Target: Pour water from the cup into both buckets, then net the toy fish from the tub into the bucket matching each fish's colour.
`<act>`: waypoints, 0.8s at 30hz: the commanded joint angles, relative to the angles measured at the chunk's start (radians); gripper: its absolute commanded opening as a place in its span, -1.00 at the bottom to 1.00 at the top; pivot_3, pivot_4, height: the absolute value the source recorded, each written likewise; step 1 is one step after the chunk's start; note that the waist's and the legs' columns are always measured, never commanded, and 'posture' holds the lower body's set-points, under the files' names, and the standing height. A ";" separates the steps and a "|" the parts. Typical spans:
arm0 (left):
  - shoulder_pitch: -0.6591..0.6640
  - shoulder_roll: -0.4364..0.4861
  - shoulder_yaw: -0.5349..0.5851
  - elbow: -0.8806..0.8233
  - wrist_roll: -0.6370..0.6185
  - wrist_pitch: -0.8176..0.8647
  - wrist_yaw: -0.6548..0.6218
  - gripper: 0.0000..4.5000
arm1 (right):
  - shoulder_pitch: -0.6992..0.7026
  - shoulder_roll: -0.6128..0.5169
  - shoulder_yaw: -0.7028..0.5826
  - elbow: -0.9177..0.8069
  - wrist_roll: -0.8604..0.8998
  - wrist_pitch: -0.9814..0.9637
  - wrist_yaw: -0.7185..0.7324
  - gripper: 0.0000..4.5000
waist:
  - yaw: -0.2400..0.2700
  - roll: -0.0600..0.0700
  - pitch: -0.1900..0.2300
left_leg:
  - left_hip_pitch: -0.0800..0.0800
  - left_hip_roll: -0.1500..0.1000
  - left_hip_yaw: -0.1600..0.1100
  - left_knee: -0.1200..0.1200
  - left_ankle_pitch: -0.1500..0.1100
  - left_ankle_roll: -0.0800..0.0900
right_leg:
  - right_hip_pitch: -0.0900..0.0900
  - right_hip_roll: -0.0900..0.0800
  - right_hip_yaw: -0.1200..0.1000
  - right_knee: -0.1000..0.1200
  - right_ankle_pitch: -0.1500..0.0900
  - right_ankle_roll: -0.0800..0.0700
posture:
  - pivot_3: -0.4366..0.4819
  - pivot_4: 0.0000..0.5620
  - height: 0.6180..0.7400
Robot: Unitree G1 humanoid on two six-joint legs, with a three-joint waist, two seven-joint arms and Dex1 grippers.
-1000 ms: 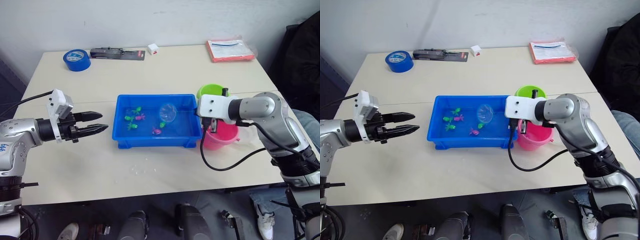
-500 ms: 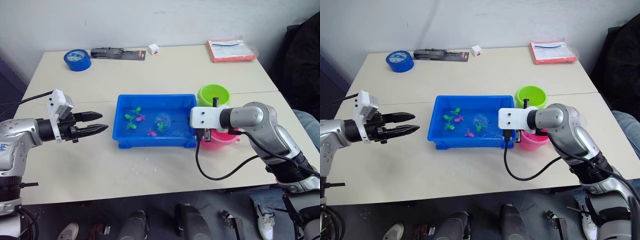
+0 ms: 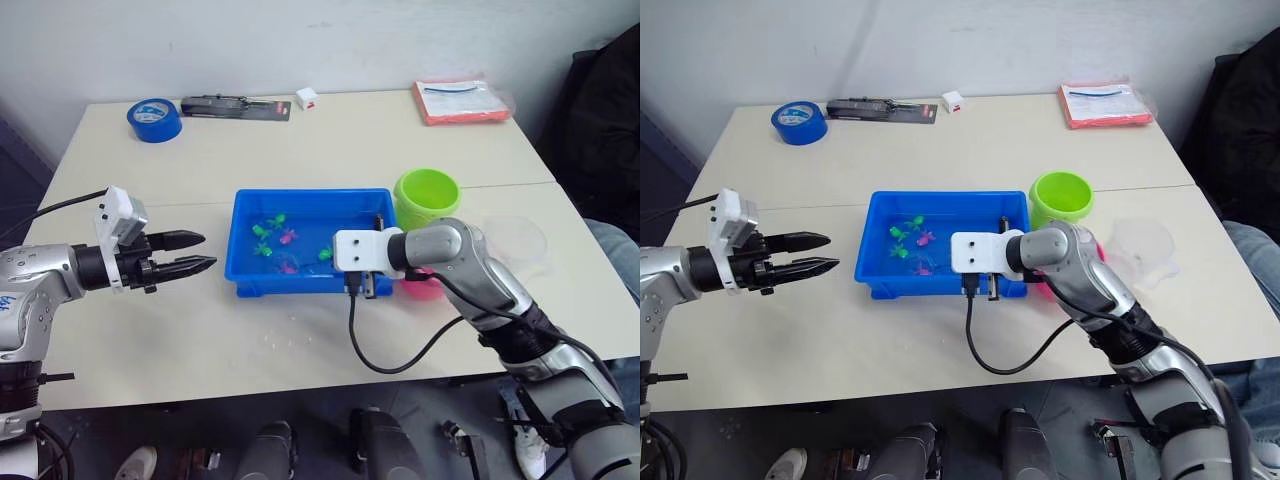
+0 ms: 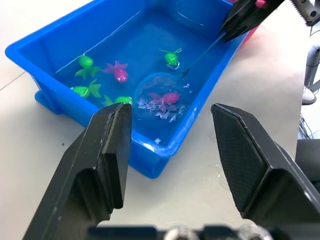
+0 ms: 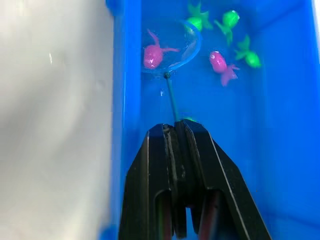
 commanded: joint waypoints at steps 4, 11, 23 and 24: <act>0.013 0.022 0.051 -0.048 -0.022 0.009 0.004 0.24 | -0.082 -0.009 -0.143 0.042 0.191 0.306 0.070 -0.64 | 0.002 0.000 0.000 | 0.000 0.000 -0.001 0.000 0.000 0.000 | 0.001 0.000 -0.001 0.000 0.000 0.000 | -0.05 -0.47 0.95; -0.023 0.015 0.026 -0.026 -0.014 -0.001 -0.005 0.24 | -0.117 -0.059 -0.213 0.049 0.321 0.462 0.075 -0.64 | -0.001 0.000 0.000 | 0.000 0.000 -0.001 -0.001 0.000 0.000 | 0.000 0.000 0.000 0.000 0.000 0.000 | -0.05 -0.47 0.95; -0.147 -0.009 -0.079 0.042 0.004 -0.050 -0.089 0.24 | -0.084 -0.141 -0.317 -0.024 0.450 0.505 -0.008 -0.64 | 0.001 0.000 0.000 | 0.000 0.000 -0.001 0.000 0.000 0.000 | 0.000 -0.001 0.000 0.000 0.000 0.000 | -0.05 -0.47 0.95; -0.161 -0.015 -0.092 0.045 0.004 -0.056 -0.101 0.24 | -0.076 -0.158 -0.342 -0.041 0.467 0.507 -0.009 -0.64 | 0.002 0.000 0.000 | 0.000 0.000 -0.001 0.000 0.000 0.000 | 0.000 -0.001 -0.001 0.000 0.000 0.000 | -0.05 -0.47 0.95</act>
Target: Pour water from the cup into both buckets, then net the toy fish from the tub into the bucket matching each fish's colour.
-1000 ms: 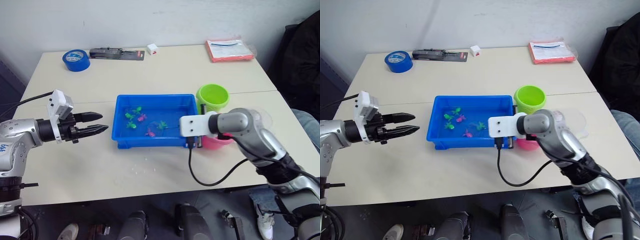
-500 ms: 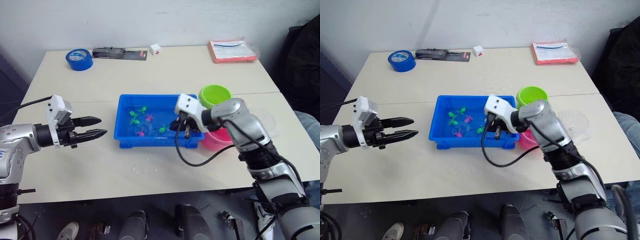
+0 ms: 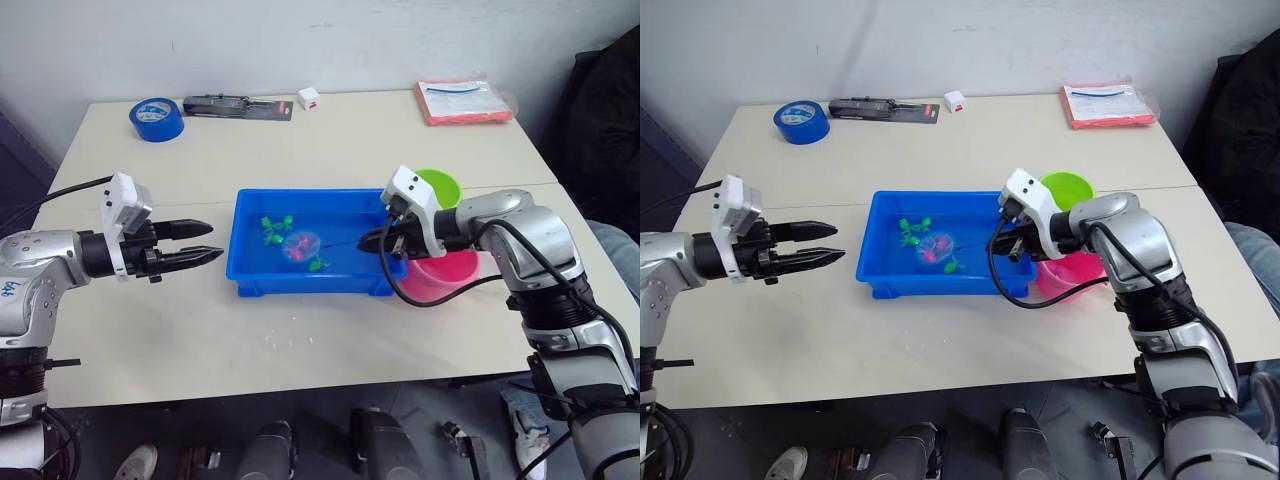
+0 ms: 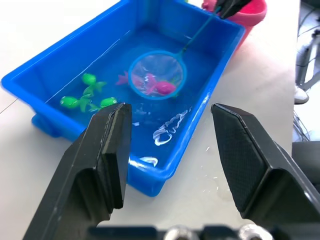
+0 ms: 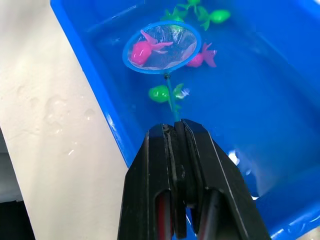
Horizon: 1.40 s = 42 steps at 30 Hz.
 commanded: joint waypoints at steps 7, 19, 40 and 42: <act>-0.147 -0.075 -0.111 0.046 0.024 -0.082 -0.091 0.24 | 0.148 -0.233 -0.338 -0.231 0.170 -0.002 0.002 -0.64 | 0.024 0.000 0.000 | 0.000 -0.001 0.000 0.001 0.000 0.001 | 0.001 -0.001 0.000 -0.001 0.000 0.000 | -0.05 -0.47 0.95; -0.386 -0.209 -0.223 0.350 0.129 -0.225 -0.209 0.24 | 0.679 -0.439 -0.853 -0.505 0.161 0.021 -0.103 -0.64 | 0.051 0.000 0.000 | 0.000 0.000 0.003 0.001 0.000 0.001 | 0.001 0.001 0.001 0.000 0.000 0.000 | -0.05 -0.47 0.95; -0.480 -0.268 -0.231 0.528 0.210 -0.315 -0.293 0.24 | 1.199 -0.380 -0.808 -0.624 -0.407 -0.889 -0.312 -0.64 | 0.051 0.000 0.000 | 0.002 -0.001 0.006 0.002 0.000 0.002 | 0.002 0.002 -0.001 0.001 0.000 0.001 | -0.05 -0.47 0.95; -0.483 -0.270 -0.231 0.534 0.211 -0.317 -0.293 0.24 | 1.207 -0.380 -0.809 -0.618 -0.441 -0.938 -0.315 -0.64 | 0.051 0.000 0.000 | 0.002 -0.001 0.006 0.002 0.000 0.002 | 0.002 0.002 -0.001 0.001 0.000 0.001 | -0.05 -0.47 0.95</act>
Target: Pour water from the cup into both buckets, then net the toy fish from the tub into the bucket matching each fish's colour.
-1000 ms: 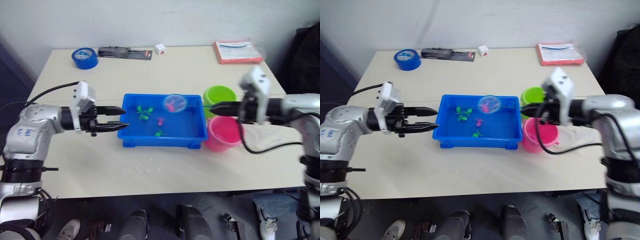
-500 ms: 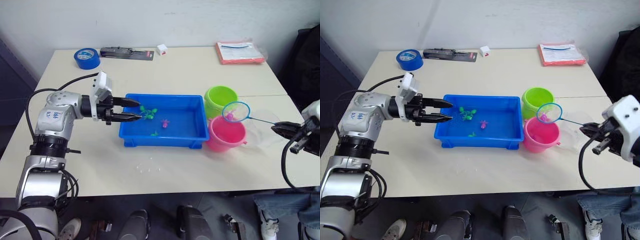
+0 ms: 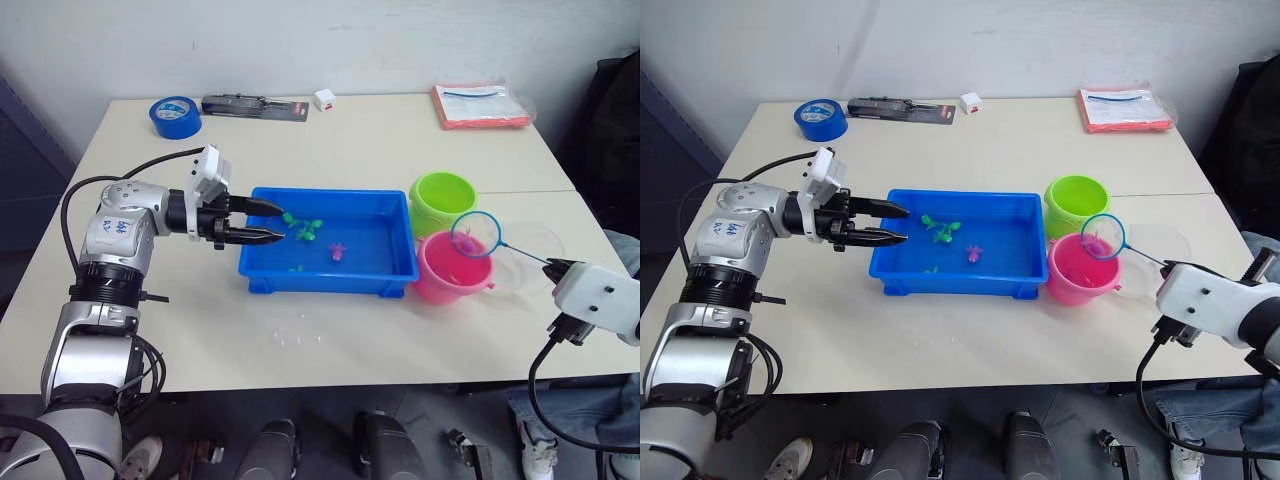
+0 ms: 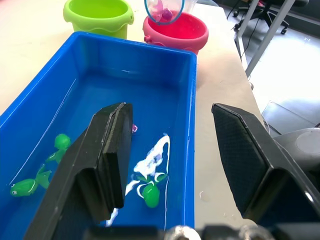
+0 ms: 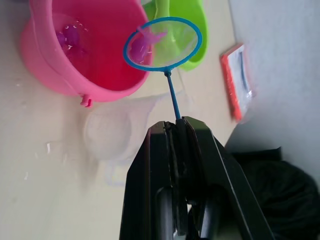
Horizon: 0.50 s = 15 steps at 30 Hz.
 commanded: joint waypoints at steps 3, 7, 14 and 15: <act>-0.035 0.003 0.017 0.004 0.008 -0.019 -0.012 0.24 | 0.019 -0.003 -0.023 -0.007 -0.118 -0.167 -0.028 -0.64 | 0.000 0.000 0.000 | 0.000 0.000 0.000 0.000 0.000 0.000 | 0.000 0.000 0.000 0.000 0.000 0.000 | -0.05 -0.47 0.95; -0.044 0.001 0.017 0.015 0.014 -0.025 -0.013 0.24 | 0.039 -0.010 -0.045 0.019 -0.200 -0.301 -0.042 -0.64 | 0.000 0.000 0.000 | 0.000 0.000 0.000 0.000 0.000 0.000 | 0.000 0.001 0.000 0.000 0.000 0.000 | -0.05 -0.47 0.95; -0.050 0.000 0.017 0.025 0.021 -0.029 -0.019 0.24 | 0.052 0.000 -0.085 0.052 -0.276 -0.442 -0.052 -0.64 | -0.001 0.000 0.000 | 0.001 0.000 0.001 0.000 0.000 0.000 | 0.000 0.002 0.000 0.000 0.000 0.000 | -0.05 -0.47 0.95; -0.051 0.000 0.017 0.027 0.022 -0.030 -0.019 0.24 | 0.048 -0.001 -0.090 0.057 -0.284 -0.460 -0.058 -0.64 | -0.001 0.000 0.000 | 0.001 0.000 0.001 0.000 0.000 0.000 | 0.001 0.002 0.000 0.000 0.000 0.000 | -0.05 -0.47 0.95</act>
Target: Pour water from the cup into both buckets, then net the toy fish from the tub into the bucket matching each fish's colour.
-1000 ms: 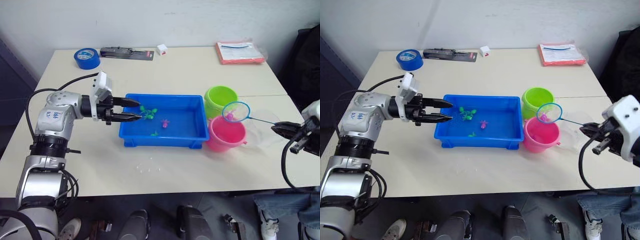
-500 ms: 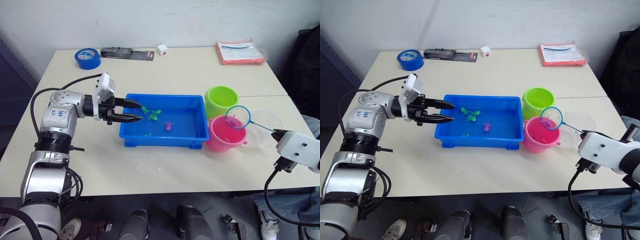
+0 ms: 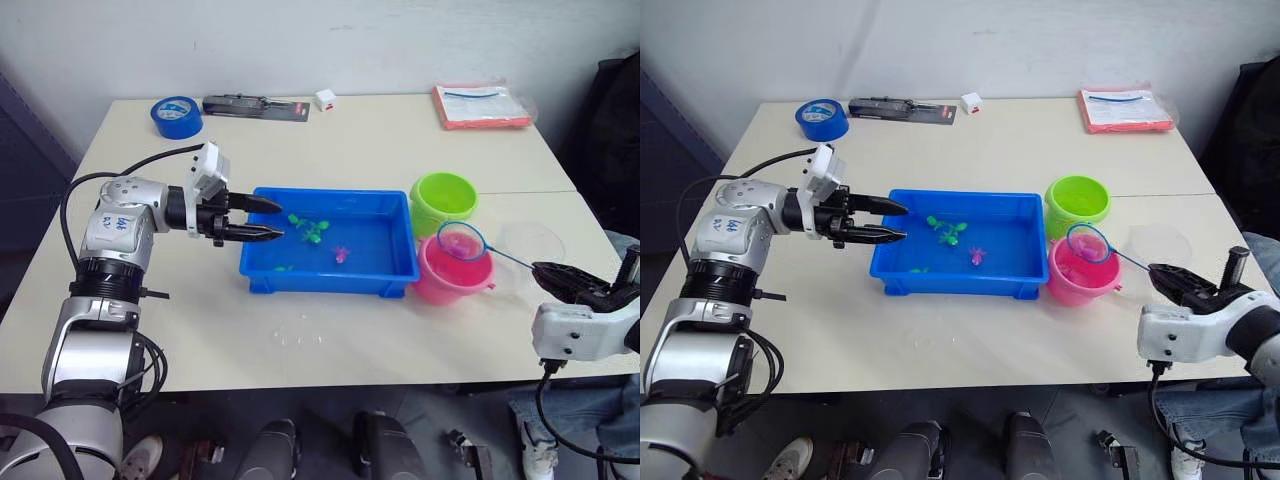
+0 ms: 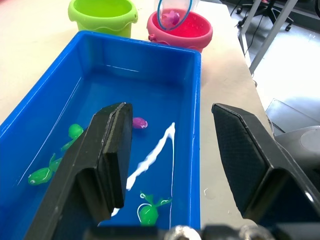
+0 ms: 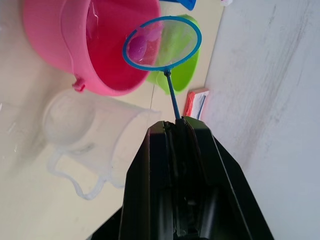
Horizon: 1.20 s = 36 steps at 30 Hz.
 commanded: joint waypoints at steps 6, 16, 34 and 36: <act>-0.025 0.001 0.017 0.003 0.006 -0.012 -0.012 0.24 | 0.021 0.011 -0.079 0.041 -0.078 -0.167 -0.046 -0.64 | 0.000 0.000 0.000 | 0.000 0.000 0.000 0.000 0.000 0.000 | 0.000 0.000 0.000 0.000 0.000 0.000 | -0.05 -0.47 0.95; -0.026 -0.016 0.014 0.012 0.008 -0.021 -0.014 0.24 | 0.022 0.052 -0.080 0.020 -0.102 -0.200 -0.065 -0.64 | -0.001 0.000 0.000 | 0.001 0.000 0.001 0.000 0.000 0.000 | 0.001 0.000 0.000 0.000 0.000 0.000 | -0.05 -0.47 0.95; -0.027 -0.020 0.022 0.016 0.007 -0.019 -0.010 0.24 | -0.033 0.075 -0.098 0.022 -0.049 -0.190 -0.110 -0.64 | -0.004 0.000 0.000 | 0.002 0.000 0.001 0.000 0.000 0.000 | 0.001 0.001 0.001 0.001 0.000 0.000 | -0.05 -0.47 0.95; -0.023 -0.013 0.031 0.007 -0.001 -0.003 -0.006 0.24 | -0.124 0.059 -0.055 -0.022 0.076 -0.030 -0.054 -0.64 | -0.012 0.000 0.000 | 0.002 0.000 0.002 0.000 0.000 0.000 | 0.001 0.000 0.001 0.001 0.000 0.000 | -0.05 -0.47 0.95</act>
